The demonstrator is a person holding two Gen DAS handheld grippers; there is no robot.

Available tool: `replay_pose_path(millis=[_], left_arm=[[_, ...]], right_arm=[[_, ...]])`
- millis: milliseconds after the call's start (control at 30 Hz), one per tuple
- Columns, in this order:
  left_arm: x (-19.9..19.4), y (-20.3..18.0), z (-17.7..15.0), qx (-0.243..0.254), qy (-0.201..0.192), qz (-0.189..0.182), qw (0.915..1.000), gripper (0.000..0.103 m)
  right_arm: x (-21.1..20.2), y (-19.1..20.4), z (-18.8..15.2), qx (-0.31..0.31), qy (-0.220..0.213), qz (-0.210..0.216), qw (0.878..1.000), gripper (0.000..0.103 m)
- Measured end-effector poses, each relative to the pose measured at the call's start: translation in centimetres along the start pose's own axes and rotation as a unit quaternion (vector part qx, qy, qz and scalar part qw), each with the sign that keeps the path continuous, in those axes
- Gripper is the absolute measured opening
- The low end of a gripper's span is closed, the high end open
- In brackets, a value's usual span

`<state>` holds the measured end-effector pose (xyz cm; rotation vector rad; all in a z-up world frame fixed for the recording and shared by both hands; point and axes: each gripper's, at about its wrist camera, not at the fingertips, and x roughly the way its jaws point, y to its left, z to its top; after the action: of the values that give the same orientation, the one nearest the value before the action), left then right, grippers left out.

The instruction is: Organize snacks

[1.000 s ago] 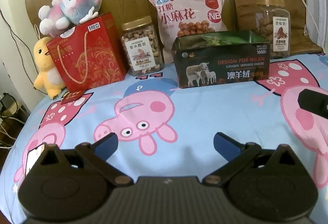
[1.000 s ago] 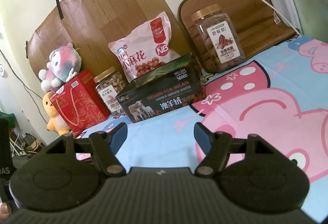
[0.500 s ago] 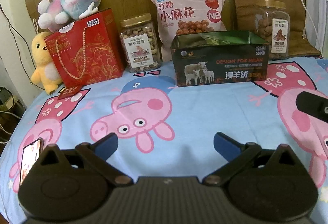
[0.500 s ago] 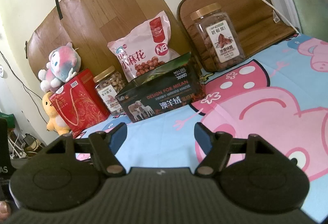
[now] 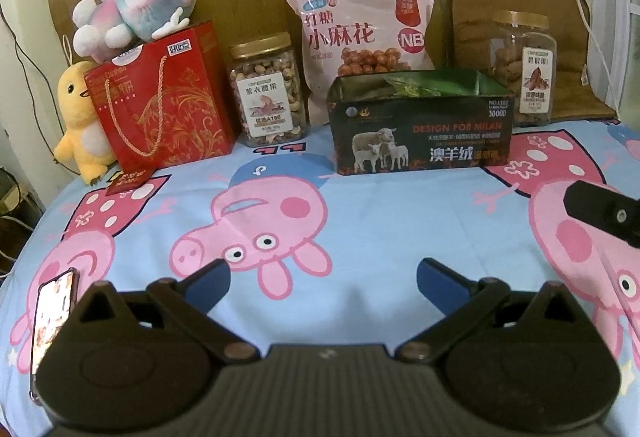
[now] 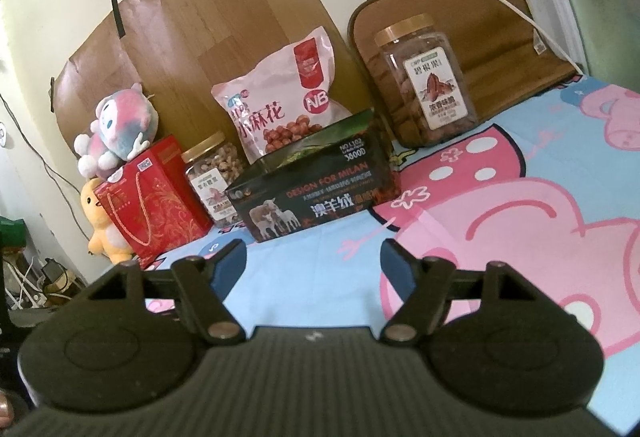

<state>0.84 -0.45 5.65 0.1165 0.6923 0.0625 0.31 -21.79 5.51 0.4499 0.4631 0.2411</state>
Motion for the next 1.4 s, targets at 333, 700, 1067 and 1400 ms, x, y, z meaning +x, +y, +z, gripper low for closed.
replay_pose_path(millis=[333, 700, 1067, 1400], left_arm=[[-1.6, -0.3, 0.3, 0.003, -0.043, 0.019, 0.9989, 0.103], [-2.3, 0.1, 0.5, -0.009, -0.054, 0.024, 0.9982, 0.103], [-2.1, 0.0, 0.3, -0.004, -0.039, 0.026, 0.9989, 0.103], [-0.6, -0.2, -0.3, -0.001, 0.003, 0.007, 1.0, 0.103]], right_arm=[[-0.2, 0.1, 0.0, -0.005, -0.01, 0.0, 1.0, 0.077], [-0.4, 0.2, 0.0, -0.013, -0.018, -0.002, 1.0, 0.078], [-0.4, 0.3, -0.1, -0.015, -0.016, -0.001, 1.0, 0.078], [-0.1, 0.4, -0.4, -0.015, -0.007, -0.001, 1.0, 0.078]])
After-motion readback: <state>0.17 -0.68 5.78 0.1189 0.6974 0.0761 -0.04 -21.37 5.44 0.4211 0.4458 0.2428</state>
